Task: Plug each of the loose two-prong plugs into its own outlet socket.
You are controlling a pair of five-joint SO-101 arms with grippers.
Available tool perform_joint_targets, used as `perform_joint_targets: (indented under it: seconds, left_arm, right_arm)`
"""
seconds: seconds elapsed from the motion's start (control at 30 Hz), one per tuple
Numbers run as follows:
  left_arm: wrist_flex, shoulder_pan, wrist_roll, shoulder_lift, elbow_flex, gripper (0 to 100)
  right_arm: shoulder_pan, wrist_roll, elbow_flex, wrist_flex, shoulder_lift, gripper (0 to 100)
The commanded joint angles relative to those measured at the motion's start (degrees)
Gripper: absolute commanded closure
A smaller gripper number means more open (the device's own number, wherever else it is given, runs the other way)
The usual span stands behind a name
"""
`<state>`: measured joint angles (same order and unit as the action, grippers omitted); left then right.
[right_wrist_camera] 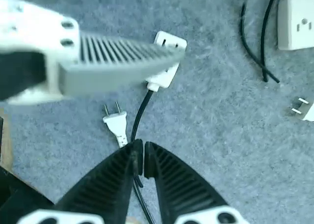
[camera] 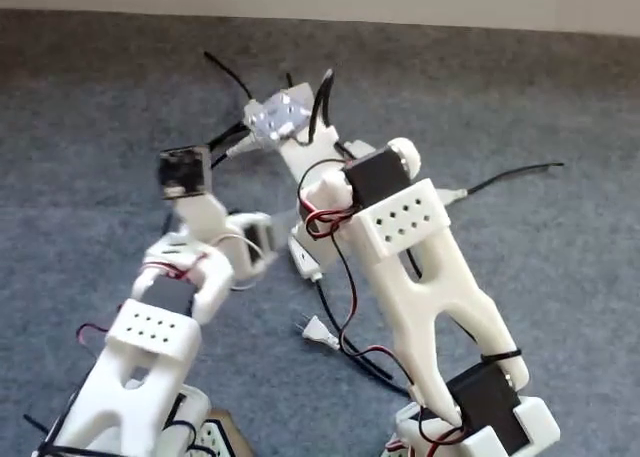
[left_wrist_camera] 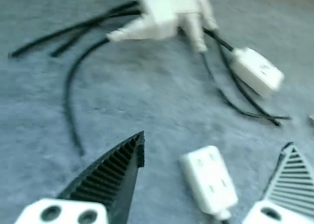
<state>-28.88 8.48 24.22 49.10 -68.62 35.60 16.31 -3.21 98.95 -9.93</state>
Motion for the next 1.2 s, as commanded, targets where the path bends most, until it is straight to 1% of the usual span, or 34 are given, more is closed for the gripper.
perform_joint_targets:
  seconds: [0.0,0.1,0.17,0.3,0.33,0.53,0.63,0.93,1.17]
  left_arm:
    - [0.44,-10.42,-0.26,0.66,-2.77,59]
    - [0.44,-16.84,-0.26,1.01,-5.76,59]
    - [0.44,-21.14,-1.14,1.01,-7.43,59]
    - [0.18,-28.7,-9.49,1.01,-9.01,59]
    - [-0.62,-30.29,-10.37,1.01,-9.27,59]
    - [-5.1,-37.14,-10.73,1.01,-9.45,59]
    - [-5.1,-38.29,-10.73,1.01,-9.36,59]
    - [-5.19,-38.46,-10.73,1.01,-9.36,59]
    - [-5.19,-38.55,-10.73,1.01,-9.27,59]
  right_arm:
    - [-1.98,4.92,5.58,2.15,-1.45,99.3]
    - [-1.8,9.14,11.38,2.15,-4.09,99.1]
    - [-1.36,10.02,14.46,1.98,-6.55,97.0]
    - [-0.48,10.29,18.51,0.75,-9.98,80.5]
    - [0.22,10.29,20.09,-0.4,-10.51,78.4]
    - [6.99,9.93,33.89,-14.02,-11.12,81.7]
    - [9.36,9.93,38.73,-20.18,-11.03,82.0]
    - [9.54,10.02,46.64,-33.01,-10.95,82.0]
    - [9.63,9.85,51.12,-35.56,-10.95,82.0]
